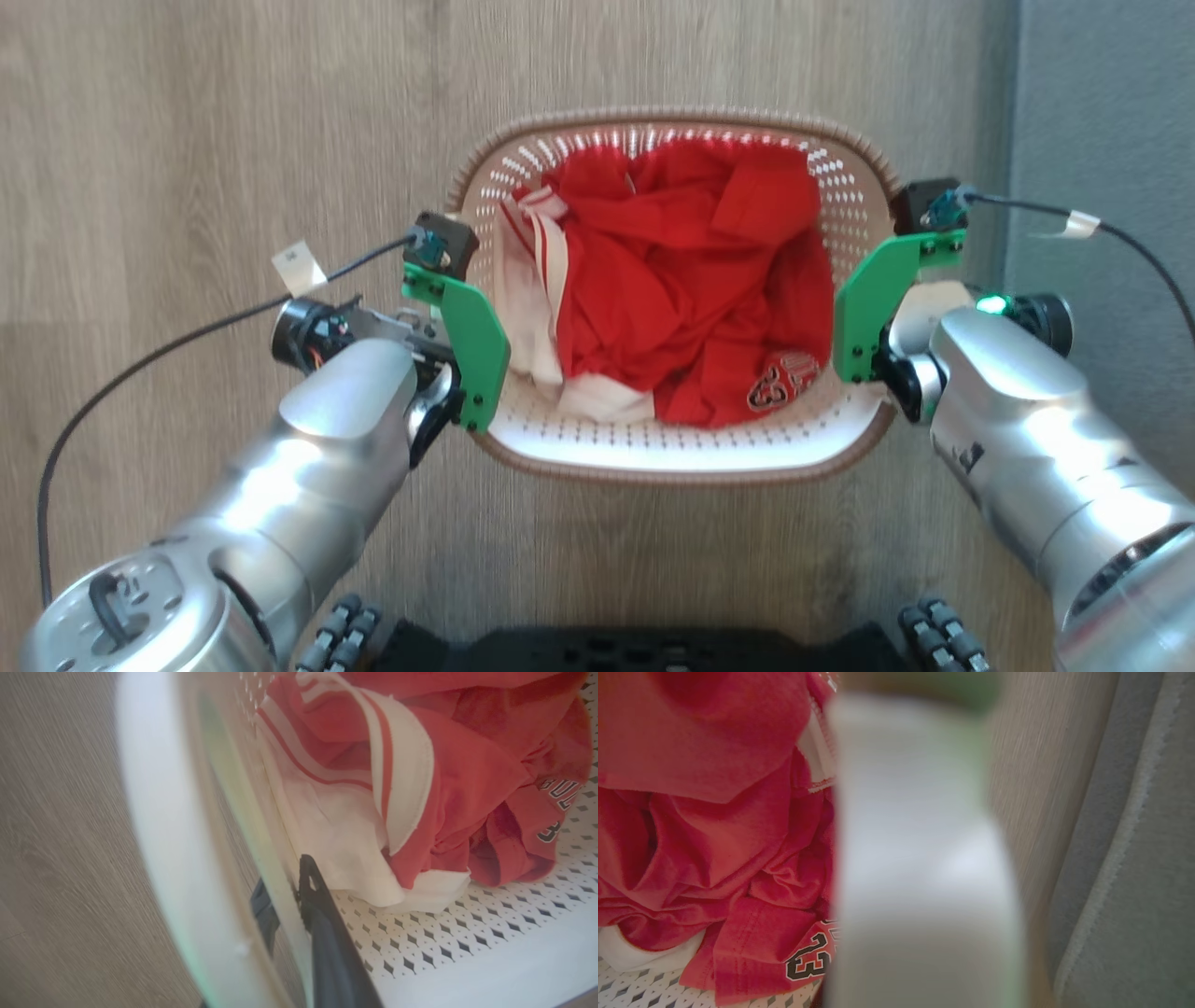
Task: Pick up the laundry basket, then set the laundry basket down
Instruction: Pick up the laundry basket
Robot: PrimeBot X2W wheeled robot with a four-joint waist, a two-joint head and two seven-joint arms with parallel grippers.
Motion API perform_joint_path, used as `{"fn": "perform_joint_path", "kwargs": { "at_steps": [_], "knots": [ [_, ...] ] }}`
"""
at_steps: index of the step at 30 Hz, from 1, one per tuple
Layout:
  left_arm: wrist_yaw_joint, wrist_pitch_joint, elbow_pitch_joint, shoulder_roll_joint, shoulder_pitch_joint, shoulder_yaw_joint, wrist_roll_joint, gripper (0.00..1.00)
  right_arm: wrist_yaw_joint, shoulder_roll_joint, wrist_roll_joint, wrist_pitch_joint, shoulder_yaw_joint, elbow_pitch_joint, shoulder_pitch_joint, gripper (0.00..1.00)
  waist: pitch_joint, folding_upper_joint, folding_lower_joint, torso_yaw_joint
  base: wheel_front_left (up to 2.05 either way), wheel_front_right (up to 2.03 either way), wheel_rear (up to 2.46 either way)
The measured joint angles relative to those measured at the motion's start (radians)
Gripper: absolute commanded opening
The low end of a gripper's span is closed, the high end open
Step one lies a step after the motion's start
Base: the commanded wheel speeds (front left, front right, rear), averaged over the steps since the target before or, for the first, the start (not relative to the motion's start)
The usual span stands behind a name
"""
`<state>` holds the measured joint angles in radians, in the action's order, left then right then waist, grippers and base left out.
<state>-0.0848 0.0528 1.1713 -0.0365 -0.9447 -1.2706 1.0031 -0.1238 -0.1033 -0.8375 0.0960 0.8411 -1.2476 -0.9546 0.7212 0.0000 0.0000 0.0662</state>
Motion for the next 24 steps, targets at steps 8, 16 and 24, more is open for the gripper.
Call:
{"fn": "perform_joint_path", "kwargs": {
  "at_steps": [8, 16, 24],
  "knots": [
    [-0.022, 0.065, 0.001, 0.000, 0.078, -0.007, 0.002, 0.00, 0.000, 0.009, -0.026, 0.076, 0.048, -0.002, 0.073, 0.00, -0.119, 0.0000, 0.0000, -0.008, 0.00, 0.00, 0.00],
    [-0.029, 0.148, -0.050, -0.019, 0.163, -0.008, 0.001, 0.00, 0.000, 0.013, -0.038, 0.135, 0.105, 0.008, 0.147, 0.00, -0.224, 0.0000, 0.0000, -0.016, 0.00, 0.00, 0.00],
    [-0.028, 0.240, -0.198, -0.100, 0.249, -0.008, -0.039, 0.00, 0.000, 0.016, -0.063, 0.200, 0.170, 0.040, 0.211, 0.00, -0.337, 0.0001, -0.0001, -0.026, 0.00, 0.00, 0.00]
  ]
}}
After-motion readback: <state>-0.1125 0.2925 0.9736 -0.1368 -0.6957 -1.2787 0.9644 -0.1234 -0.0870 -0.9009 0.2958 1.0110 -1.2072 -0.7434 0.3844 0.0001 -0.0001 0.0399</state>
